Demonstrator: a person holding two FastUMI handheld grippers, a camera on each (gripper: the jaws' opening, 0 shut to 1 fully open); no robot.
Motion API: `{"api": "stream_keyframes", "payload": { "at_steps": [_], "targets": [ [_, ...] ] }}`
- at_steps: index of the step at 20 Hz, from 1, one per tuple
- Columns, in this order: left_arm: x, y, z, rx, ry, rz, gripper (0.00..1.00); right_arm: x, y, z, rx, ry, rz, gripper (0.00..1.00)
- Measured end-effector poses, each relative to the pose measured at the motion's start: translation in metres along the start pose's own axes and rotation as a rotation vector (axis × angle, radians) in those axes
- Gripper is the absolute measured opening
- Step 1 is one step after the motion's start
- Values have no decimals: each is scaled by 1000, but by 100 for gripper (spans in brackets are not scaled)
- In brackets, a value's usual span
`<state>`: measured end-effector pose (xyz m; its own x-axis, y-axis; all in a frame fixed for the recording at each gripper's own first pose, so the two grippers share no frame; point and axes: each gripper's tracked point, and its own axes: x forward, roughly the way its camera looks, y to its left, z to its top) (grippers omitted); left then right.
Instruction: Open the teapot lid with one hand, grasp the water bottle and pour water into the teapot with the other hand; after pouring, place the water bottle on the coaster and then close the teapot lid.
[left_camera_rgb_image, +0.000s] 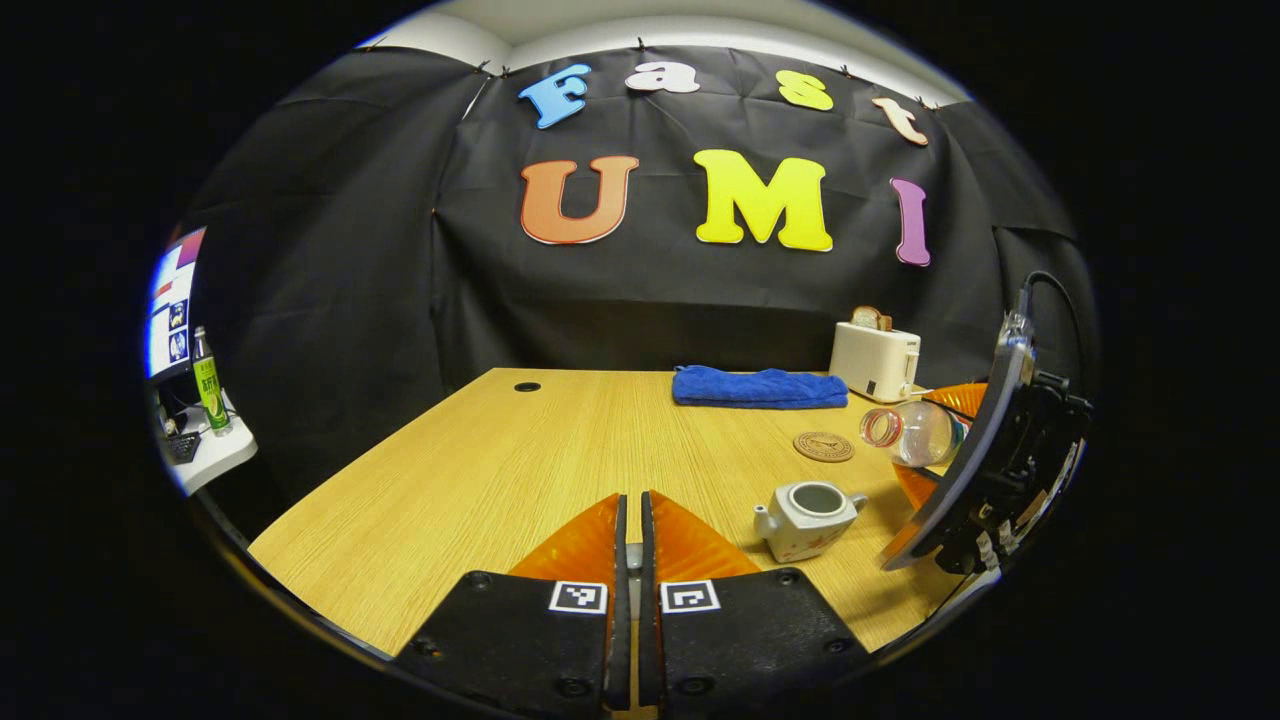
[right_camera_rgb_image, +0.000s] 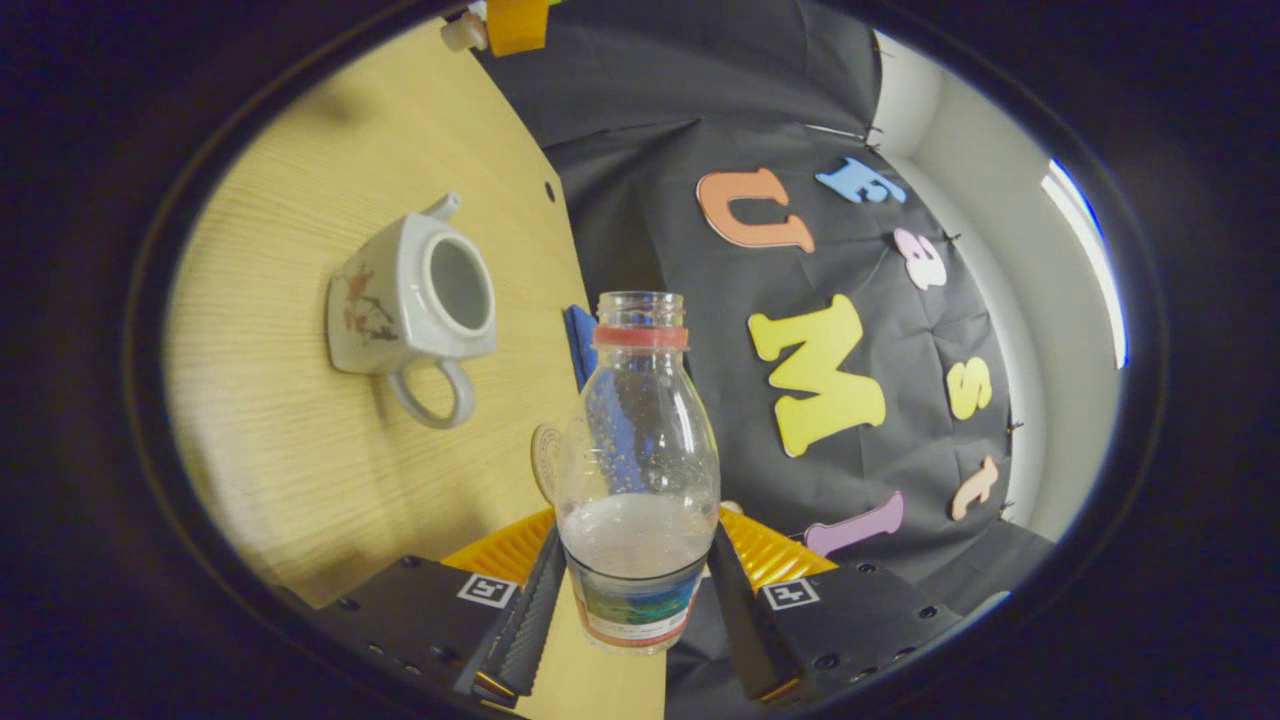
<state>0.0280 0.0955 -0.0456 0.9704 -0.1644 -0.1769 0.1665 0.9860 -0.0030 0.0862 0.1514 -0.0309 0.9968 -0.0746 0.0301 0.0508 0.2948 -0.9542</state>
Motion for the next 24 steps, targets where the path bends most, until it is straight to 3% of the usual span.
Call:
{"api": "stream_keyframes", "payload": {
  "at_steps": [16, 24],
  "targets": [
    [3, 8, -13, 46, 16, 10, 6, 2, -7, 13, -381, -69, -43, 75],
    [1, 13, -14, 67, 14, 30, 6, 4, -36, 27, -561, -116, -152, 75]
  ]
}}
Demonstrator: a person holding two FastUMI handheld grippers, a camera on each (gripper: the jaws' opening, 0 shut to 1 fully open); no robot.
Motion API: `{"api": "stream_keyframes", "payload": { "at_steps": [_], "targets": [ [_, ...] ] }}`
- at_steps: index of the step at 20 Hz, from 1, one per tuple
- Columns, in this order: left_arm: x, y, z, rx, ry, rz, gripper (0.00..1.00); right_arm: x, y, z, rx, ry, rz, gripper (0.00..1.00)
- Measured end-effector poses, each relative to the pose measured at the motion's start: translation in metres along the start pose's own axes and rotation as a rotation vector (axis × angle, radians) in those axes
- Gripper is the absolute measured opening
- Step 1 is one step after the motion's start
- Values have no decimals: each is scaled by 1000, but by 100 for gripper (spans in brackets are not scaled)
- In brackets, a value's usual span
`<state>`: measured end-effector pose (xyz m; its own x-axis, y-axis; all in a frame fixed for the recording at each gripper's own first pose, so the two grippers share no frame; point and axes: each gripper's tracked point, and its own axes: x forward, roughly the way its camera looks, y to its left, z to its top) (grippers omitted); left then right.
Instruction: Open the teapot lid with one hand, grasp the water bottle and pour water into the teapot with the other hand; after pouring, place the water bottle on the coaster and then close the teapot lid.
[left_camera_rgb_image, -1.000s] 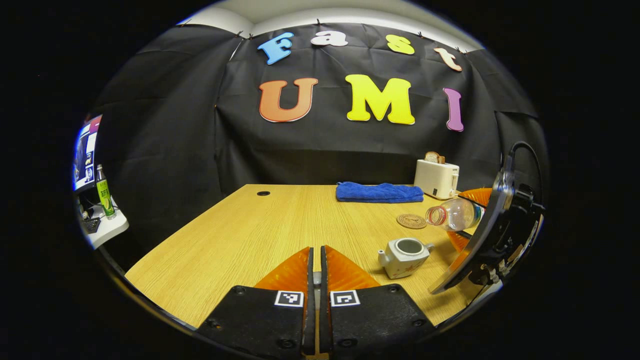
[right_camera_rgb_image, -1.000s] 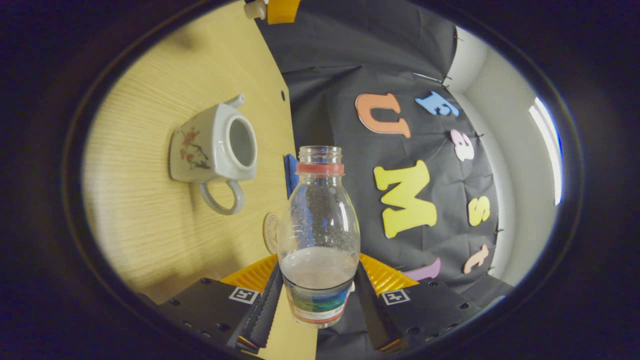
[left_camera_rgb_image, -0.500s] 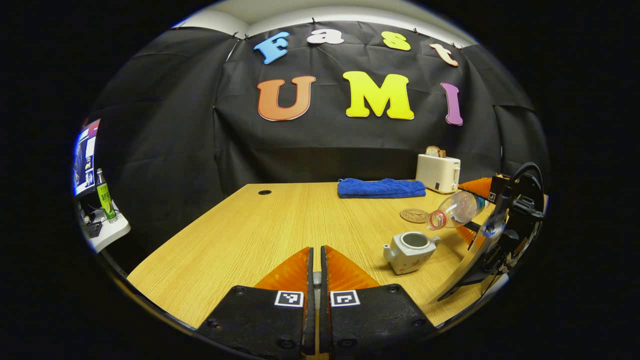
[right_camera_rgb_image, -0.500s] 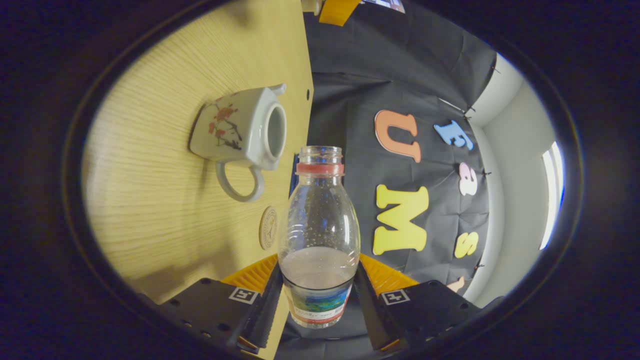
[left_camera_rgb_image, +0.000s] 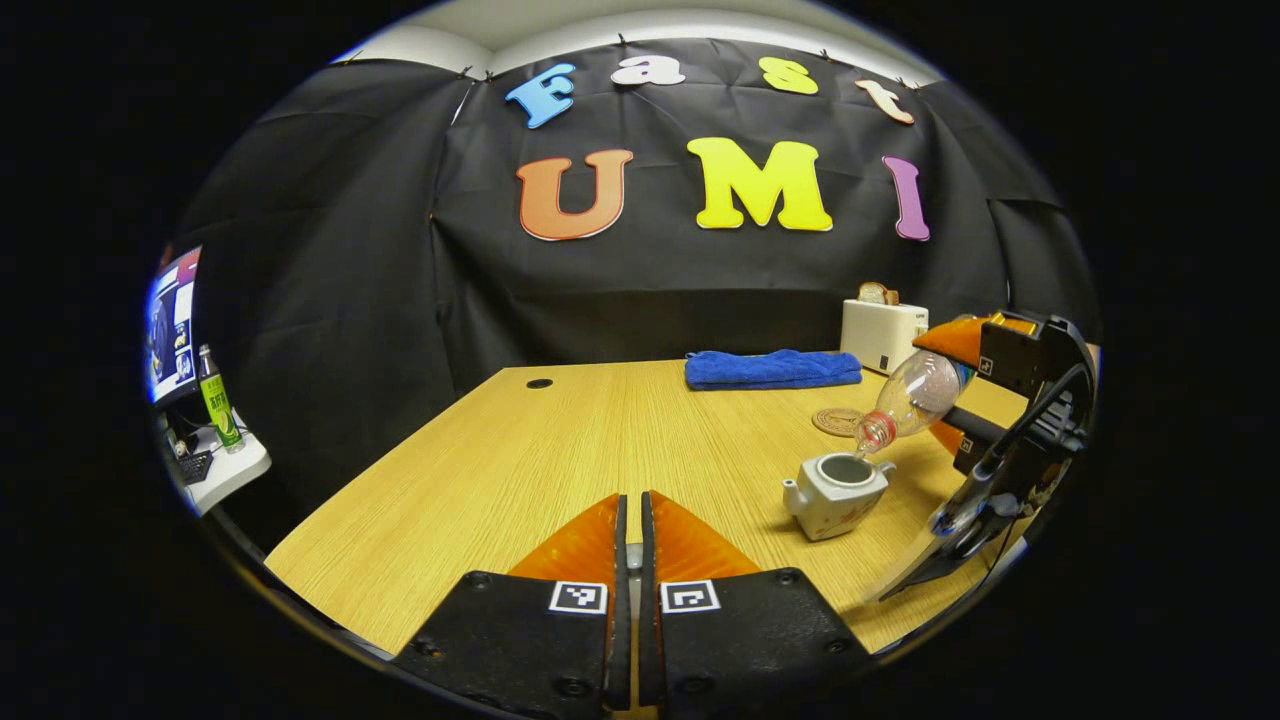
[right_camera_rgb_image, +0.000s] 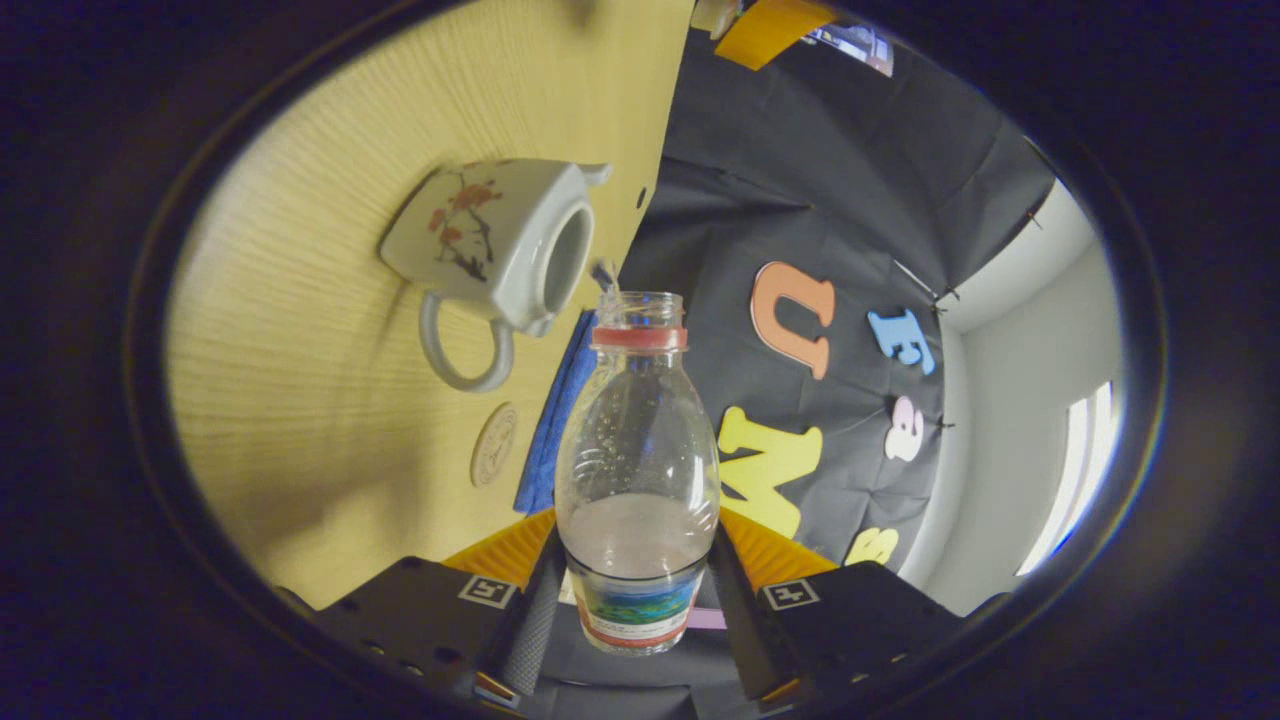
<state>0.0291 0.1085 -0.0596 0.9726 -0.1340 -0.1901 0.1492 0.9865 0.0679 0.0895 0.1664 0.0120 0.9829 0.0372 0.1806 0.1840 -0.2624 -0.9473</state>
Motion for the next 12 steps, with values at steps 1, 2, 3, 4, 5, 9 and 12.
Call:
{"api": "stream_keyframes", "payload": {
  "at_steps": [1, 2, 3, 4, 5, 9, 12],
  "targets": [
    [-1, -1, 0, 1, -1, -2, 6, 1, -2, -1, -12, -1, -11, 75],
    [-1, -1, 1, 2, -1, -4, 6, 3, -3, -2, -25, -1, -21, 74],
    [0, -2, 1, 5, -2, -6, 6, 2, -5, -2, -36, 1, -28, 74],
    [0, -3, 0, 7, -4, -7, 6, 0, -8, -1, -49, 1, -36, 74],
    [-1, -3, 1, 9, -4, -8, 6, 0, -10, -1, -61, -1, -44, 74],
    [0, -4, 0, 15, -5, -9, 6, 5, -16, -2, -101, -8, -71, 75],
    [0, -3, 0, 16, -6, -11, 6, 3, -20, 0, -135, -27, -80, 75]
  ]
}}
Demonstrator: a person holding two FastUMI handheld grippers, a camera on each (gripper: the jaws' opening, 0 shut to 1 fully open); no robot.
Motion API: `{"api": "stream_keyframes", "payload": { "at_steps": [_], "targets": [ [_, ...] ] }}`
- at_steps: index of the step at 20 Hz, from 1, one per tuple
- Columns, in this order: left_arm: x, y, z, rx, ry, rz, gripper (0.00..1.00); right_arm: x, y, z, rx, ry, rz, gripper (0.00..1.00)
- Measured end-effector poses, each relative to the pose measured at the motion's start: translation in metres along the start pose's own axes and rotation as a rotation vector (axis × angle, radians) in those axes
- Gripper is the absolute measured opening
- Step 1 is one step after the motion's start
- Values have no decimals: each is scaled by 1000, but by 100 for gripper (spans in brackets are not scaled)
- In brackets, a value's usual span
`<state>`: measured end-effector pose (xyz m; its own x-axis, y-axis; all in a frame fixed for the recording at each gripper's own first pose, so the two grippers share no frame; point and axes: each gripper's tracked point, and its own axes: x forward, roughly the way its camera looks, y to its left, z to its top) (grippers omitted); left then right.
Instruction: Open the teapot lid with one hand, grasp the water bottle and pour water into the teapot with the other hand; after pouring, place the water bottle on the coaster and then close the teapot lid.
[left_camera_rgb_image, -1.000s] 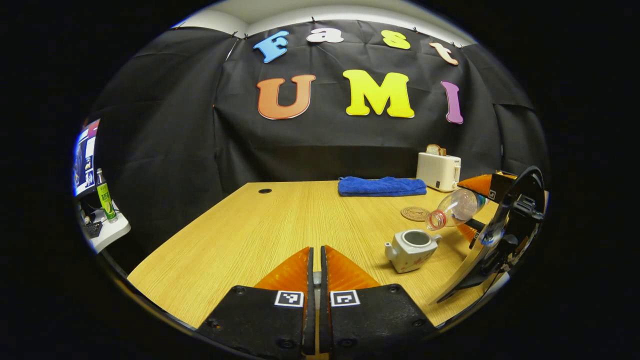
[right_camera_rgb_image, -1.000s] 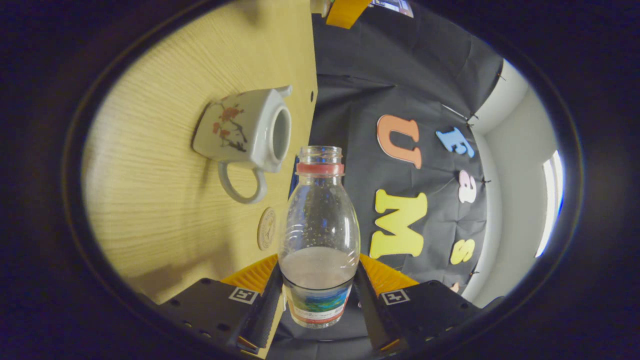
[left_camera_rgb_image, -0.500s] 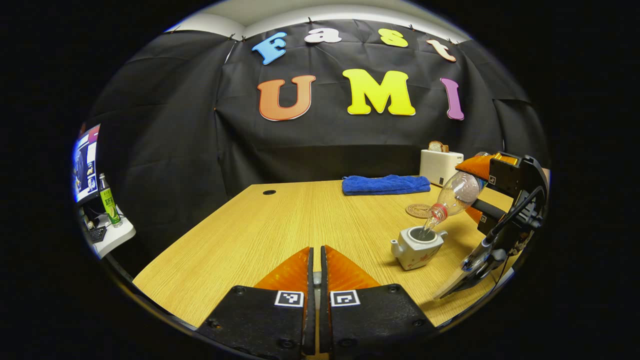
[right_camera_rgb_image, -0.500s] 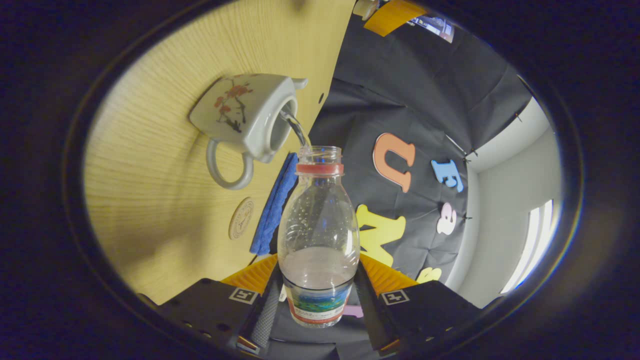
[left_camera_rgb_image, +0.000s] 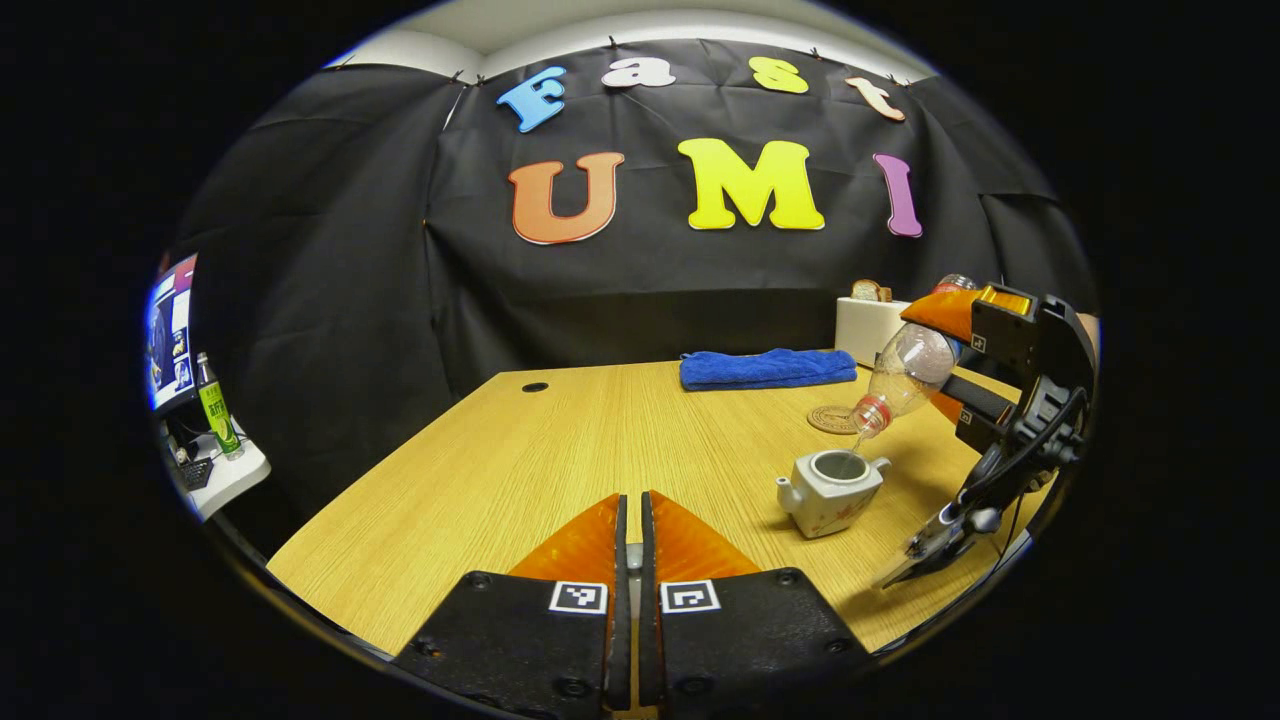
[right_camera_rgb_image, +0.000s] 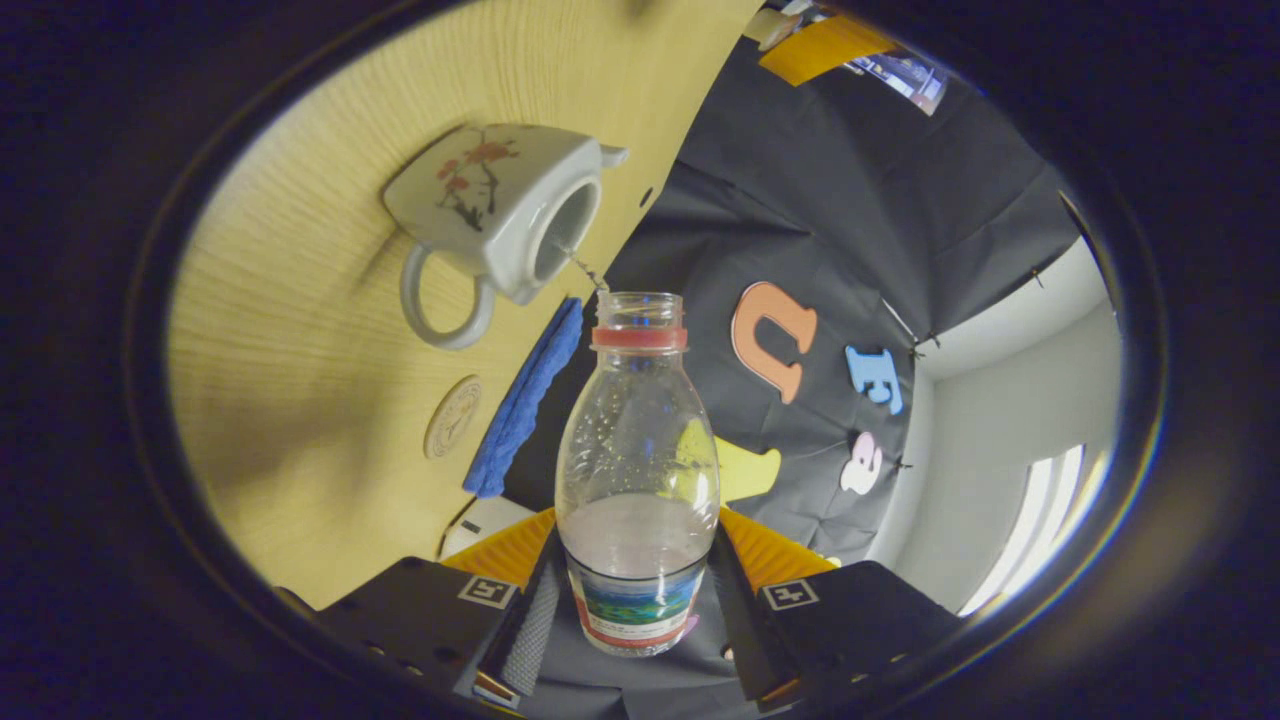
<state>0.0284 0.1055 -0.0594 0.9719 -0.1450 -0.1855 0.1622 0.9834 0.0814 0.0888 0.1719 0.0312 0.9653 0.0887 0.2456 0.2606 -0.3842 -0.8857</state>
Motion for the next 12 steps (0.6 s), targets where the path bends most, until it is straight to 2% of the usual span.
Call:
{"api": "stream_keyframes", "payload": {
  "at_steps": [8, 12],
  "targets": [
    [-1, -1, -2, 4, 4, -1, 6, 1, -16, 2, -95, -22, -57, 75],
    [-3, -2, 0, 4, 4, -4, 6, 0, -24, -4, -105, -15, -77, 75]
  ]
}}
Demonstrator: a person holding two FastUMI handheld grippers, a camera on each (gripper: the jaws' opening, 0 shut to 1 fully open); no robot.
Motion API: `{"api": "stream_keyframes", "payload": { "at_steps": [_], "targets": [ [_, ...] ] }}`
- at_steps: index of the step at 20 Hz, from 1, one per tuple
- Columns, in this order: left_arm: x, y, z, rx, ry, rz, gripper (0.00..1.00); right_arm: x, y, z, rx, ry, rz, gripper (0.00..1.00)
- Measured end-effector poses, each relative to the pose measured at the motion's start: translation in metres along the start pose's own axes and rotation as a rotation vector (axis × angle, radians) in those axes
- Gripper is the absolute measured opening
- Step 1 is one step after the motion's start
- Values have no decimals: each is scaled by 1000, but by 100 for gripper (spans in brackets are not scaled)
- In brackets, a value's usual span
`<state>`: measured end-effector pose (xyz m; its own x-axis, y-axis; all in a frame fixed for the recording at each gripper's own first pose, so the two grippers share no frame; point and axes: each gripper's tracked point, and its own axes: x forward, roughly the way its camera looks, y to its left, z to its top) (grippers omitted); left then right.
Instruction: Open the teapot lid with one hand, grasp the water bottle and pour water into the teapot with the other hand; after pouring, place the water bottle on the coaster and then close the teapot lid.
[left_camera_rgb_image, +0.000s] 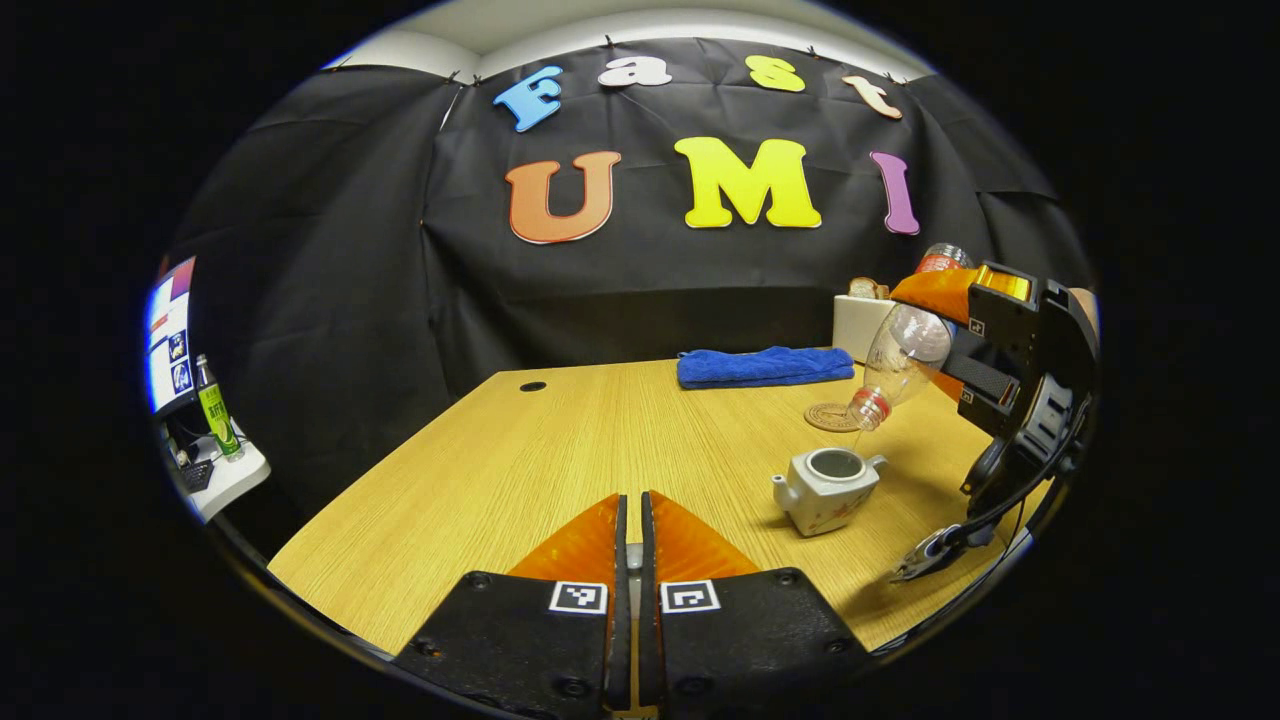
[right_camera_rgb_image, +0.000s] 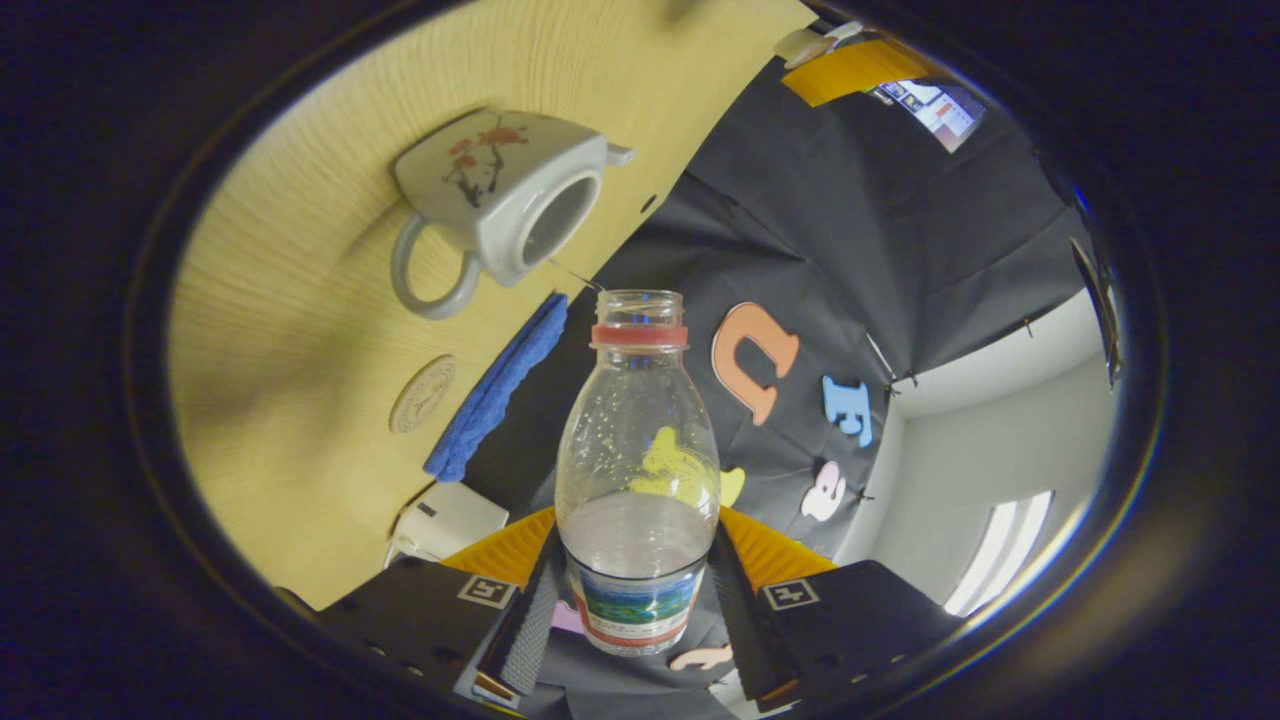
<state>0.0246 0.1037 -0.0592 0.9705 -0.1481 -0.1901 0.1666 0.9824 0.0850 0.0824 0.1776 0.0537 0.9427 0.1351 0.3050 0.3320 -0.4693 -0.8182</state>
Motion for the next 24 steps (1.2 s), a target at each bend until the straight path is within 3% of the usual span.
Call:
{"api": "stream_keyframes", "payload": {
  "at_steps": [11, 18, 20, 24],
  "targets": [
    [-3, -5, 5, -2, -11, -10, 6, -5, -8, 0, -17, -9, -12, 74],
    [-8, -6, 14, -25, -21, -24, 6, -9, -3, 3, 87, -13, -11, 74],
    [-5, -10, 14, -32, -17, -39, 6, -10, 5, 3, 176, -6, 13, 74],
    [-4, -16, 17, -36, -17, -51, 6, -10, 23, -4, 482, 51, 100, 76]
  ]
}}
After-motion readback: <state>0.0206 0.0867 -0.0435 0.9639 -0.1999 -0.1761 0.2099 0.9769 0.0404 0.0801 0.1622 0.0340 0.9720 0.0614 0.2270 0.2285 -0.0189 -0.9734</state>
